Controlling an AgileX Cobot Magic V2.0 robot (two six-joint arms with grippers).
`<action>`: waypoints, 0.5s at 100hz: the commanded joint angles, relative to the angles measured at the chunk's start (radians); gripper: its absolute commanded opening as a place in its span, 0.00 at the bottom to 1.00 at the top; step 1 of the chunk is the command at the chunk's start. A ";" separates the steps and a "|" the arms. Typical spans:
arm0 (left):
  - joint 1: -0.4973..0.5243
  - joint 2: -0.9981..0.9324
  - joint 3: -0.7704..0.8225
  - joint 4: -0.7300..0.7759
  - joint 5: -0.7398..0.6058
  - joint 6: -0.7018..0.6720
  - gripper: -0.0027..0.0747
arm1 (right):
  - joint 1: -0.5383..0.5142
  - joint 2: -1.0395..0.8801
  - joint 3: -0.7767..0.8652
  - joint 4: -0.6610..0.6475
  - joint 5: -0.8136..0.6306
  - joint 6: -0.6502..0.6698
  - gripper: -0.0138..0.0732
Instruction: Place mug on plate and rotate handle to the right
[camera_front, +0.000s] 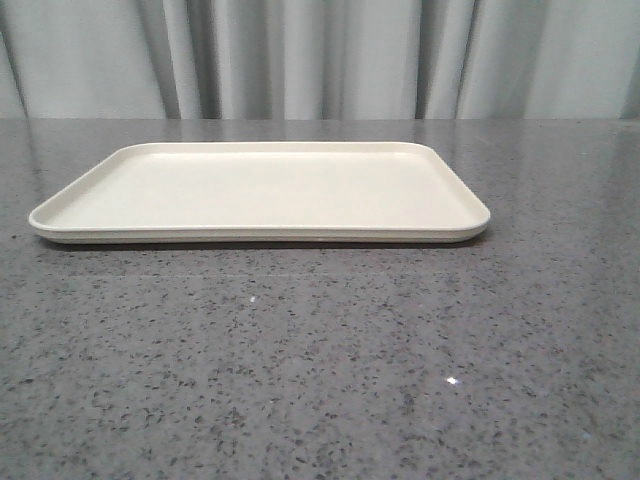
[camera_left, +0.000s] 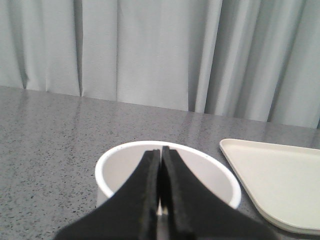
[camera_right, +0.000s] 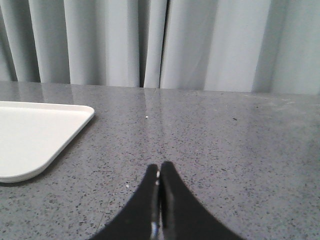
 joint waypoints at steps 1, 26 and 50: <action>0.001 -0.030 0.011 -0.005 -0.078 -0.003 0.01 | -0.004 -0.020 0.002 0.008 -0.068 -0.007 0.08; 0.001 -0.030 0.011 -0.005 -0.080 -0.003 0.01 | -0.004 -0.020 0.002 0.008 -0.068 -0.007 0.08; 0.001 -0.030 0.011 -0.005 -0.105 -0.003 0.01 | -0.004 -0.020 0.002 0.008 -0.068 -0.007 0.08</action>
